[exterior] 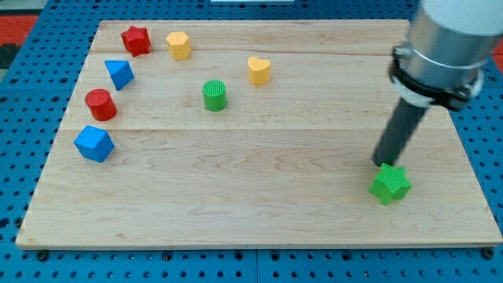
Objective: Push the yellow heart towards the green star
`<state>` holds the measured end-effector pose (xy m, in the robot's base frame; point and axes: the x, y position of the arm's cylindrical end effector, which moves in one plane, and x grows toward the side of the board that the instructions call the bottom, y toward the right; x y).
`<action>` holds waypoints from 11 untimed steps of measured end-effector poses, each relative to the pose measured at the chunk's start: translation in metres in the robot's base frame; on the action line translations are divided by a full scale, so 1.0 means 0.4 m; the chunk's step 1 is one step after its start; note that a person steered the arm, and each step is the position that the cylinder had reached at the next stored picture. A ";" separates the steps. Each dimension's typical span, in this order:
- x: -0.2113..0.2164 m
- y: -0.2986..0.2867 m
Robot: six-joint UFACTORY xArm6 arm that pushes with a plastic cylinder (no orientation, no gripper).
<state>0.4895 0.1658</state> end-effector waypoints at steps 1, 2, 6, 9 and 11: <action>-0.126 -0.185; -0.256 -0.341; -0.340 -0.346; -0.165 -0.258; -0.029 -0.187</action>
